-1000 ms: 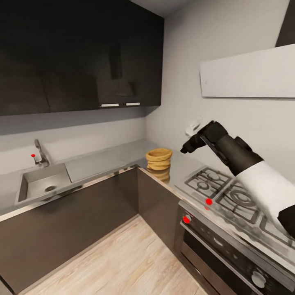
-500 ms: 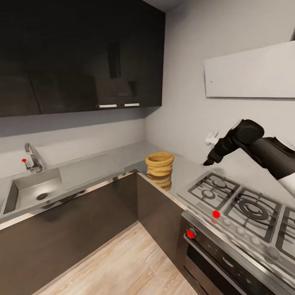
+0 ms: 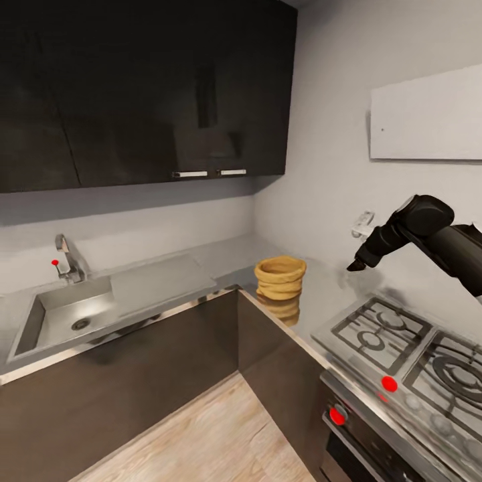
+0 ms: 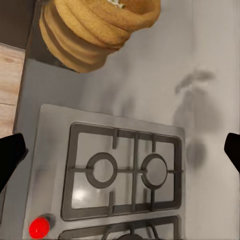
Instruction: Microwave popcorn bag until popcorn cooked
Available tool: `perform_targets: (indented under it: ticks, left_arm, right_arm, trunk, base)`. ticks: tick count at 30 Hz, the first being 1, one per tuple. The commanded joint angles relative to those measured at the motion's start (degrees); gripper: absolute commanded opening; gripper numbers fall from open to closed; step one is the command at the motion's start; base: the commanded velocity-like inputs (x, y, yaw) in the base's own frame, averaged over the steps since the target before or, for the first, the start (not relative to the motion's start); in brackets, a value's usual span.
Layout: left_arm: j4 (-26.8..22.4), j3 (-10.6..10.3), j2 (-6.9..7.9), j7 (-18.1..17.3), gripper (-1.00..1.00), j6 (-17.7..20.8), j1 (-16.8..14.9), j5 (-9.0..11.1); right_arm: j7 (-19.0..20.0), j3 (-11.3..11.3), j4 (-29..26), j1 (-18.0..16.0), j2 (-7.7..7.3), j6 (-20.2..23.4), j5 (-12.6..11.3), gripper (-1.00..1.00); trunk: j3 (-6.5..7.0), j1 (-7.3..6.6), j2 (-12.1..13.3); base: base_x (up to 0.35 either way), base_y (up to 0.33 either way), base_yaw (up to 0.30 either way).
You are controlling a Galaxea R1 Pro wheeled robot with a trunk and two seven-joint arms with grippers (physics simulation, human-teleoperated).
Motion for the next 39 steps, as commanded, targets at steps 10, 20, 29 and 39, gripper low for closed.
perform_targets:
  ticks: [10, 20, 29, 39]
  left_arm:
    - [0.1, 0.3, -0.1, 0.1, 1.0, -0.2, -0.1, 0.1]
    - [0.1, 0.2, -0.24, 0.0, 1.0, -0.2, 0.0, 0.0]
    - [0.1, 0.2, -0.3, 0.0, 1.0, -0.2, 0.0, 0.0]
    - [0.1, 0.2, -0.3, 0.1, 1.0, -0.2, 0.0, 0.0]
  right_arm:
    - [0.6, -0.9, 0.8, 0.0, -2.96, -0.9, 0.4, 1.0]
    - [0.5, -1.0, 3.6, 0.4, -5.08, -5.7, 0.3, 1.0]
    - [0.1, -0.9, 3.9, 1.4, -4.86, -5.7, 0.3, 1.0]
    - [0.0, -0.9, 3.9, 1.4, -4.65, -5.8, 0.3, 1.0]
  trunk:
    - [-0.03, 0.06, 0.0]
    - [-0.03, 0.06, 0.0]
    - [-0.03, 0.06, 0.0]
    - [-0.03, 0.06, 0.0]
  base:
    - [0.342, -0.091, 0.165]
    - [0.226, -0.106, 0.002]
    - [0.001, 0.0, 0.141]
    - [0.0, 0.0, 0.27]
